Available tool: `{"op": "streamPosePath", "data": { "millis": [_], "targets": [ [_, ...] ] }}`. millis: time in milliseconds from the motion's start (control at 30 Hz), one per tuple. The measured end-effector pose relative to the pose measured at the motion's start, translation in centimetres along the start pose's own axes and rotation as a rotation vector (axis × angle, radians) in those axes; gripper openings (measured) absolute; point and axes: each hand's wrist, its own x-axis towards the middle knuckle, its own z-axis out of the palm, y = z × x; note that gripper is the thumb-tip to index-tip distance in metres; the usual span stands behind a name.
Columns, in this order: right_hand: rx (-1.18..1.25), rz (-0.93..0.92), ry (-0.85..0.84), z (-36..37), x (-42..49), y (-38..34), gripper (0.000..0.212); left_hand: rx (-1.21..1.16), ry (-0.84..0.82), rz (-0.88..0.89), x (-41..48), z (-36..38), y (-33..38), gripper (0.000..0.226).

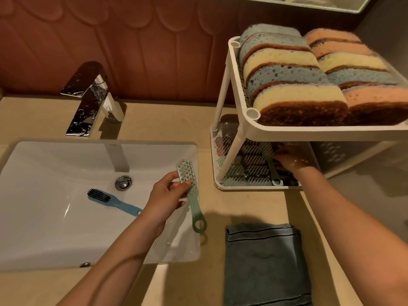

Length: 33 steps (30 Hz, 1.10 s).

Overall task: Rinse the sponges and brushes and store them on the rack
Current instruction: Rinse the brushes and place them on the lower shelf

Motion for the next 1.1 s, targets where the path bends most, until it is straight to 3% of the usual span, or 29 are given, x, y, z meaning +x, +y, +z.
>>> {"op": "streamPosePath", "data": {
  "millis": [100, 267, 333, 400, 600, 767, 900, 1000, 1100],
  "targets": [
    [-0.088, -0.041, 0.045, 0.3, 0.6, 0.4, 0.015, 0.014, 0.009, -0.010, -0.2, 0.1, -0.1, 0.020],
    [-0.384, -0.159, 0.143, 0.4, -0.4, 1.2, 0.023, 0.102, -0.029, 0.013, -0.4, 0.1, 0.2, 0.023],
    [-0.303, -0.221, 0.192, 0.6, -1.9, 1.8, 0.020, 0.173, -0.073, 0.032, -0.7, 0.1, 0.3, 0.025],
    [-0.073, -0.273, 0.189, 1.1, -4.6, 2.0, 0.012, 0.254, -0.118, 0.070, -0.9, 0.1, 0.4, 0.024],
    [0.192, -0.407, -0.247, 4.5, -13.6, 1.6, 0.010, 0.345, -0.156, 0.143, -1.0, 0.6, -0.2, 0.021],
    [0.353, -0.319, -0.506, 7.2, -16.7, 2.7, 0.023, 0.366, -0.187, 0.209, -0.9, 1.7, -0.3, 0.015],
    [0.101, -0.523, -0.354, 8.1, -17.6, 4.0, 0.028, 0.342, -0.204, 0.230, -0.8, 2.8, 0.0, 0.018],
    [0.164, -0.553, -0.255, 7.5, -17.3, 4.3, 0.020, 0.309, -0.224, 0.220, -0.7, 3.8, 0.5, 0.022],
    [0.313, -0.439, -0.261, 6.4, -16.8, 4.4, 0.016, 0.403, -0.154, 0.248, -0.3, 4.6, 0.9, 0.028]
  ]
}}
